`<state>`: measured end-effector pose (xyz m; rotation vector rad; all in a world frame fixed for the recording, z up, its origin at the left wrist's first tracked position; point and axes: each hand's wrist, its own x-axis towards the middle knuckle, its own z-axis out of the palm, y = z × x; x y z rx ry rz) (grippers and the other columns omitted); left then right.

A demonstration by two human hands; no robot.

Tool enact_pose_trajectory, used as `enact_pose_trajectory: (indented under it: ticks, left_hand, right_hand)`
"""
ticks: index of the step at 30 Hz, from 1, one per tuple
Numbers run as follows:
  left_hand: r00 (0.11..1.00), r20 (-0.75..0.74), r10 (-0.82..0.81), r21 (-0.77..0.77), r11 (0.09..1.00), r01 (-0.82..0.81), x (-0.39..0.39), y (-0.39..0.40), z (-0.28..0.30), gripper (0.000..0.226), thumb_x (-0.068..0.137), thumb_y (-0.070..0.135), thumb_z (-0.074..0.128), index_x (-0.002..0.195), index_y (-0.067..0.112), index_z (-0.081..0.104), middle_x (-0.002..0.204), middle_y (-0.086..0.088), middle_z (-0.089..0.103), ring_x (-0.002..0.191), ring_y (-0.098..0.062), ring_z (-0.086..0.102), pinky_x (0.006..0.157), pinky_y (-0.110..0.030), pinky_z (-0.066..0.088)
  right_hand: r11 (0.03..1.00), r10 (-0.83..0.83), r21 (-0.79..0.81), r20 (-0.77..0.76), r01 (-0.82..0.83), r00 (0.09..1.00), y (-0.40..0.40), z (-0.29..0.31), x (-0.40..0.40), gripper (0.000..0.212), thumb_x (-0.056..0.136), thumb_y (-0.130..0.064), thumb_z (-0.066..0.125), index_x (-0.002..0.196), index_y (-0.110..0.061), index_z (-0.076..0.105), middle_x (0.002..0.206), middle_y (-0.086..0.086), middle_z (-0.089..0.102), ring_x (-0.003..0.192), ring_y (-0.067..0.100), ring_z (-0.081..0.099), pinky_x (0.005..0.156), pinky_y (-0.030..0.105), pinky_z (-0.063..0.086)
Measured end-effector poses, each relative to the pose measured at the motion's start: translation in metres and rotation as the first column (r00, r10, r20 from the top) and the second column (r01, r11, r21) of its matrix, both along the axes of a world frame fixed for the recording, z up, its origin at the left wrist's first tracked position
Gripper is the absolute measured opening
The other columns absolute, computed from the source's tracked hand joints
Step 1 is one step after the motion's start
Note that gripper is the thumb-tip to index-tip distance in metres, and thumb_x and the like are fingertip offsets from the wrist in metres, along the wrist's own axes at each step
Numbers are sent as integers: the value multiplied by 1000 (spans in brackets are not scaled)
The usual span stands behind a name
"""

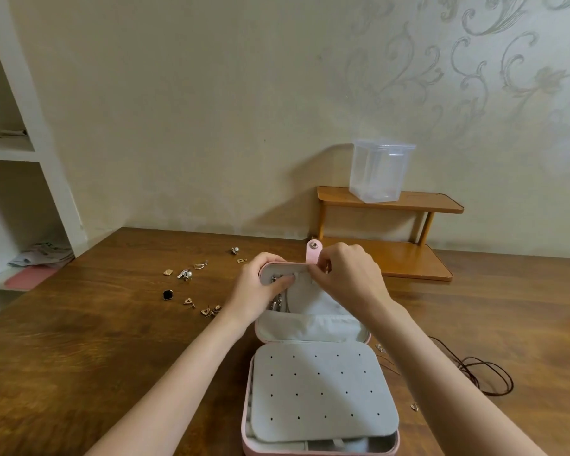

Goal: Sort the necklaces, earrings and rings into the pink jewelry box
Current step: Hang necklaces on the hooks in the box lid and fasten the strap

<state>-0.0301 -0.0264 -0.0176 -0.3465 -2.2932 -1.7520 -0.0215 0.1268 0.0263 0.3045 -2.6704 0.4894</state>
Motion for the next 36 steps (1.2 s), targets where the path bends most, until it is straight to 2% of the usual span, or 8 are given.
enact_pose_trajectory:
  ticks: [5, 9, 14, 19, 22, 28, 32, 36]
  left_hand:
    - [999, -42, 27, -108, 994, -31, -3, -3, -2, 25, 81, 17, 70, 103, 15, 58, 93, 8, 62, 88, -10, 59, 77, -27, 50]
    - [997, -76, 15, -253, 967, -34, -3, -6, -3, 35, 79, 15, 71, 109, 19, 53, 100, 12, 57, 97, -8, 58, 81, -25, 52]
    - [964, -265, 7, -469, 873, -135, 3, -2, -9, 54, 78, 25, 71, 125, 19, 46, 110, 8, 39, 102, -7, 44, 78, -18, 37]
    - [932, -355, 69, -430, 874, -228, 6, 6, -13, 45, 80, 20, 64, 121, 14, 49, 107, 5, 36, 95, -10, 42, 69, -15, 28]
    - [935, -346, 81, -392, 892, -222, 8, 7, -14, 36, 87, 21, 57, 121, 15, 48, 112, 3, 39, 99, -11, 43, 71, -12, 27]
    - [896, -437, 74, -410, 871, -272, 3, 5, -18, 32, 88, 17, 58, 119, 6, 54, 113, -9, 49, 103, -19, 50, 73, -11, 33]
    - [905, -415, 98, -304, 922, -239, 2, 7, -18, 25, 86, 9, 62, 111, 7, 59, 106, -8, 52, 96, -18, 53, 73, -2, 36]
    - [914, -391, 108, -249, 943, -218, -1, 6, -18, 23, 87, 5, 60, 109, 9, 60, 104, -4, 52, 93, -13, 51, 75, -6, 40]
  right_hand:
    - [990, -19, 141, 18, 16, 1000, 0, -11, 14, 19, 92, -23, 44, 81, -13, 56, 83, 5, 60, 70, 22, 48, 58, 26, 36]
    - [967, 72, 237, 75, -88, 995, -2, -23, 23, 21, 95, -22, 38, 86, -16, 56, 91, 6, 63, 70, 19, 47, 59, 26, 36]
    - [918, 240, 309, 62, -247, 969, -4, -24, 27, 26, 97, -26, 35, 93, -15, 57, 96, 4, 65, 74, 20, 55, 60, 28, 41]
    - [859, 385, 364, 4, -360, 923, -8, -23, 31, 26, 96, -27, 34, 90, -13, 55, 90, 3, 65, 70, 23, 55, 60, 32, 42]
    - [863, 421, 317, -23, -393, 907, -11, -22, 31, 25, 95, -25, 38, 90, -12, 58, 88, 3, 65, 70, 22, 59, 60, 32, 47]
    - [970, 242, 4, -37, -242, 970, -8, -11, 22, 22, 94, -27, 49, 96, -13, 66, 83, 3, 68, 67, 13, 54, 64, 27, 49]
    - [999, 43, 21, -73, -42, 996, -7, -8, 11, 27, 95, -33, 48, 97, -12, 64, 82, 4, 66, 68, 19, 57, 61, 29, 50]
    - [999, -4, 44, -93, 8, 996, -7, -4, 9, 27, 97, -31, 45, 101, -11, 63, 89, 5, 67, 67, 17, 56, 57, 23, 45]
